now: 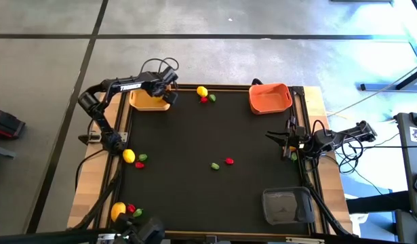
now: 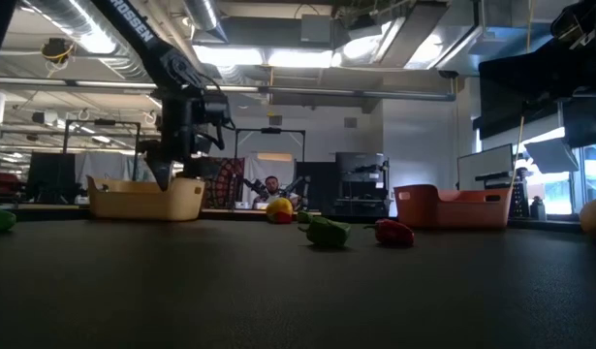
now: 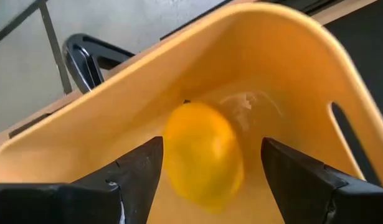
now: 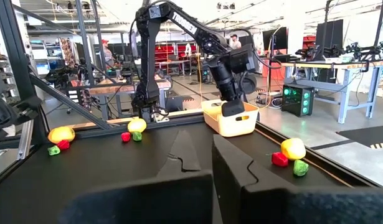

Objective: Sort produce into baskets
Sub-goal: Put the green chili pepper into the orange bin

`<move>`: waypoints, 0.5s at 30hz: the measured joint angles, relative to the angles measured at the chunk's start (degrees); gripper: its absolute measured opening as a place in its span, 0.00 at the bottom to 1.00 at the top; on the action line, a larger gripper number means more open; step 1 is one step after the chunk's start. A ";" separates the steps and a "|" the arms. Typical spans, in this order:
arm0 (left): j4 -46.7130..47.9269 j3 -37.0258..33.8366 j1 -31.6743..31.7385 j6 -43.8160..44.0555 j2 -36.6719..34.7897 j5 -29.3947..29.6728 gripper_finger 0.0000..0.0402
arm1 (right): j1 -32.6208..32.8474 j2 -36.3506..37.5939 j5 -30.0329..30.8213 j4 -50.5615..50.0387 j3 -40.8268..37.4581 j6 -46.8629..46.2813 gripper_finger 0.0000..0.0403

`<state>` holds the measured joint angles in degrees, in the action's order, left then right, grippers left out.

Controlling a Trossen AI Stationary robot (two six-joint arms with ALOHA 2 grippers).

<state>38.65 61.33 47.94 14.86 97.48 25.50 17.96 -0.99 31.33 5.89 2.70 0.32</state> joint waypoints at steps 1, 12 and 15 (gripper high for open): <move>-0.02 0.02 -0.14 -0.16 -0.55 0.00 0.66 | 0.01 0.00 -0.01 0.03 0.00 0.00 0.00; -0.01 0.06 -3.67 -3.22 -12.90 -1.32 0.66 | 0.01 0.00 -0.02 0.04 0.00 -0.01 0.00; -0.78 0.08 -6.14 -4.74 -16.90 -5.06 0.65 | 0.00 0.00 -0.02 0.04 0.00 0.00 0.00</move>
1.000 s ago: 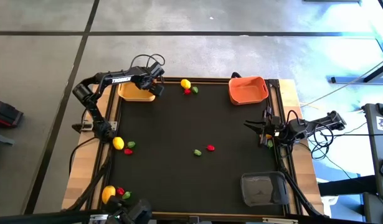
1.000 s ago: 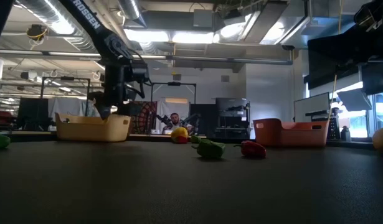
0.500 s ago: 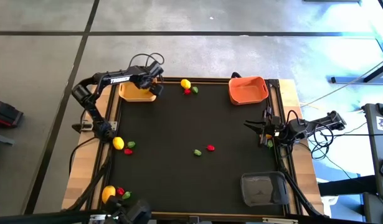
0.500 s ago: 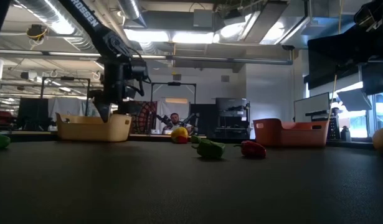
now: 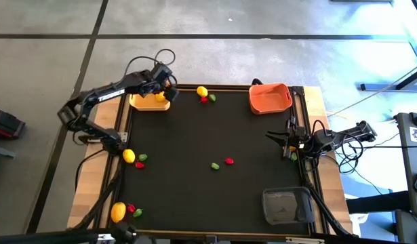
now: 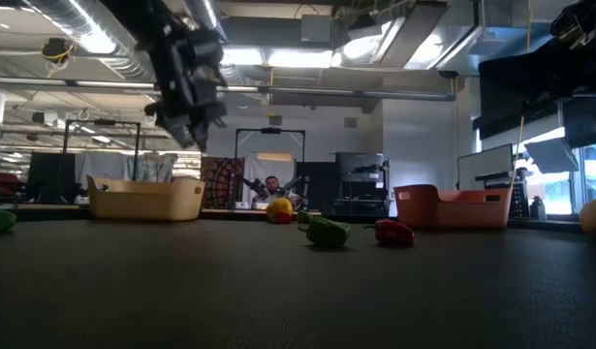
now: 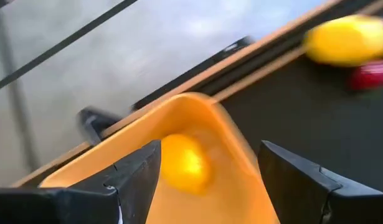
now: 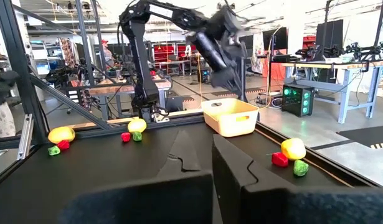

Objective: Sort produce into baskets
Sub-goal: Put the green chili pepper into the orange bin

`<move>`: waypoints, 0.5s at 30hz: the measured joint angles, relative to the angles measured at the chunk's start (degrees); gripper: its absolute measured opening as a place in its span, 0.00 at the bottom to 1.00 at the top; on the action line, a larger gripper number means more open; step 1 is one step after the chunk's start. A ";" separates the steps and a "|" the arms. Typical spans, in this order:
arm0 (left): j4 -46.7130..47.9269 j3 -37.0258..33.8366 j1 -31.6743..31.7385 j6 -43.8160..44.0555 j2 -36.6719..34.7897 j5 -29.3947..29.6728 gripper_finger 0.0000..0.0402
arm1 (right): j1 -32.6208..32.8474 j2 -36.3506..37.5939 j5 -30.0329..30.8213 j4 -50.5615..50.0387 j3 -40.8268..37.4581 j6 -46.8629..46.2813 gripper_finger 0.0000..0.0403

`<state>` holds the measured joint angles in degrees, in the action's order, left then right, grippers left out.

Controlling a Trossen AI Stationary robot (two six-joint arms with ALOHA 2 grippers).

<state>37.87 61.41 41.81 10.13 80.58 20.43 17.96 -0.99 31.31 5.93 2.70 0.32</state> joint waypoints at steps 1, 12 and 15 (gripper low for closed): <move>-0.16 0.00 -1.14 -0.39 -1.20 -1.31 0.65 | 0.00 0.02 0.00 0.00 0.00 -0.02 0.00; -3.03 0.04 -17.50 -4.93 -6.24 -12.76 0.64 | 0.00 0.02 0.00 -0.02 0.00 -0.17 0.00; -4.58 0.04 -21.99 -5.68 -5.77 -13.14 0.64 | 0.00 0.02 -0.01 -0.03 0.00 -0.20 0.00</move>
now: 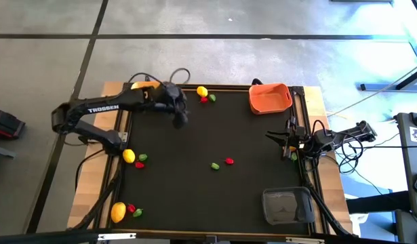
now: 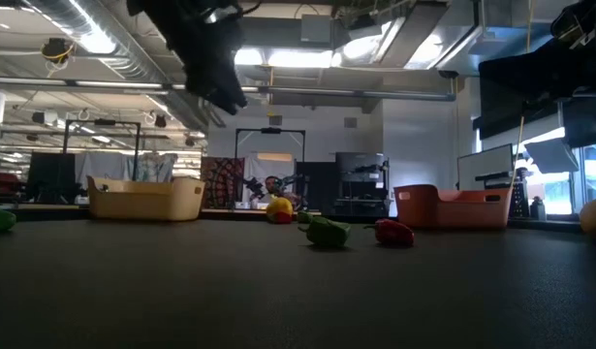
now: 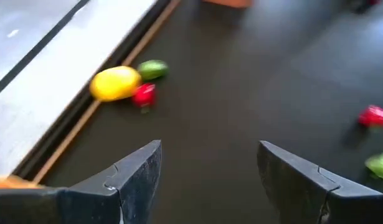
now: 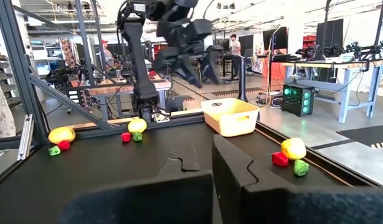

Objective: Sort produce into baskets
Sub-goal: Put the green chili pepper into the orange bin

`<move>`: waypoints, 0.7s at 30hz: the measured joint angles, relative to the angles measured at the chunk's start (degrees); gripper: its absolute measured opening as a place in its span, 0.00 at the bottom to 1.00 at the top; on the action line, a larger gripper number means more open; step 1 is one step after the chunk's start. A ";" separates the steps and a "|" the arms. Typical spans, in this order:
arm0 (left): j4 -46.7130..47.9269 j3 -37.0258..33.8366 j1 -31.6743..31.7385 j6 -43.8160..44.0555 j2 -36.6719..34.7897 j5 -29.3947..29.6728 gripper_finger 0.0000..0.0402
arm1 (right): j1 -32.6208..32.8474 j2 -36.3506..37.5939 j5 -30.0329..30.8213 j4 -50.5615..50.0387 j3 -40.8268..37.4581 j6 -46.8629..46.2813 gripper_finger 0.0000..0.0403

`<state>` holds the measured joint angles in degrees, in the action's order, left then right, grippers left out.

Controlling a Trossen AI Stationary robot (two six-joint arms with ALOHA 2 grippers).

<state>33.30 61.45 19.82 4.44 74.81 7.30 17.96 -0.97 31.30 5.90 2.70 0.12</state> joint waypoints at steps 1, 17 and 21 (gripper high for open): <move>-0.13 -0.01 -1.35 -0.14 0.06 -0.27 0.64 | 0.00 0.00 -0.01 0.01 0.00 0.00 0.00; -13.76 -0.09 -17.57 -1.87 7.38 -2.04 0.63 | 0.01 0.00 -0.01 -0.03 0.00 -0.01 0.00; -15.56 -0.09 -20.07 -1.87 11.59 -2.05 0.63 | 0.00 0.00 -0.01 -0.04 0.00 0.00 0.00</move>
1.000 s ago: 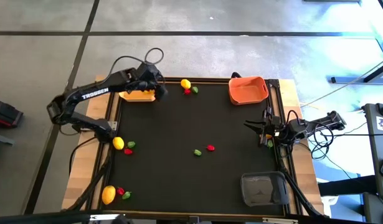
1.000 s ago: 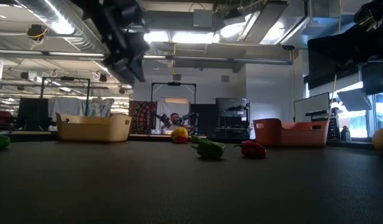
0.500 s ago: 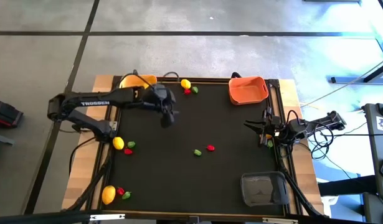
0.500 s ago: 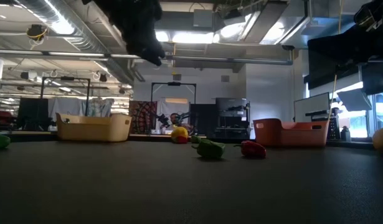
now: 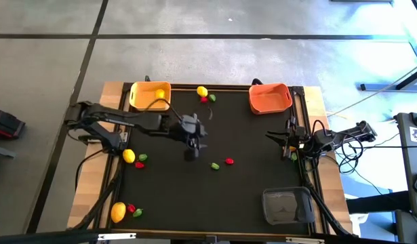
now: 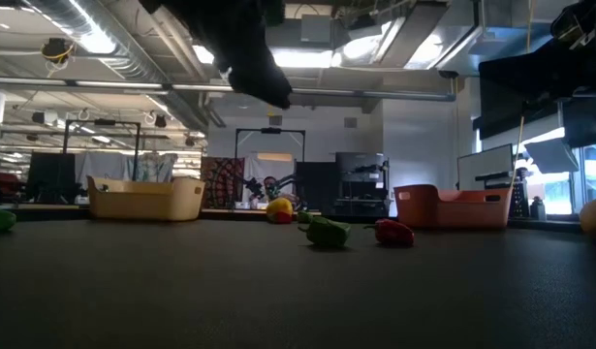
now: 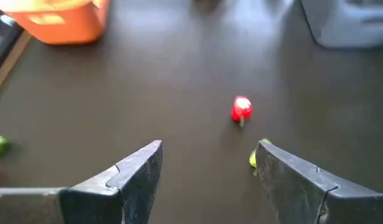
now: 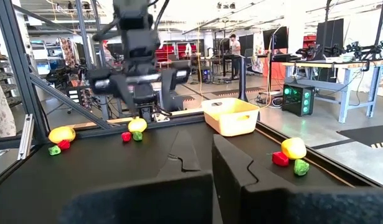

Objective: Sort produce into baskets
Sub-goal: Put the green chili pepper into the orange bin

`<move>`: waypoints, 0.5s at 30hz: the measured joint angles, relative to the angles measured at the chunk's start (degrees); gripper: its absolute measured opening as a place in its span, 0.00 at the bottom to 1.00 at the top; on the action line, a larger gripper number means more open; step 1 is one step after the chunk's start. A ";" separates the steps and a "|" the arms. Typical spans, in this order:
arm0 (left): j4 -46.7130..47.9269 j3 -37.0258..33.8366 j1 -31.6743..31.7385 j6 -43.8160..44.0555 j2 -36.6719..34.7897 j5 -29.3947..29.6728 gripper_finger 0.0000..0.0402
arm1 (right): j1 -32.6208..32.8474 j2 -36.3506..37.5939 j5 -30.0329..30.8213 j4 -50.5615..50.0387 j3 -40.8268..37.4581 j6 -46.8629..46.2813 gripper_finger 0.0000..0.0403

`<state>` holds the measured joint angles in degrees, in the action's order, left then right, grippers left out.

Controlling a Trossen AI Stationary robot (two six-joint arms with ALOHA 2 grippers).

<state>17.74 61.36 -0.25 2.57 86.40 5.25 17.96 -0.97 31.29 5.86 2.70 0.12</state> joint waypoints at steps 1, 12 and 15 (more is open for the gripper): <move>-0.49 0.00 -0.60 -0.02 1.00 -0.07 0.63 | 0.00 0.00 0.00 -0.01 0.02 0.00 0.00; -8.26 0.00 -4.41 -3.26 14.10 -7.00 0.63 | 0.01 0.00 0.11 -0.32 0.00 0.13 0.00; -10.90 0.00 -4.84 -4.97 17.17 -7.95 0.63 | 0.02 0.00 0.14 -0.39 0.00 0.13 0.00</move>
<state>6.84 61.36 -5.09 -2.40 103.57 -2.70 17.98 -0.97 31.43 5.46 2.70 0.25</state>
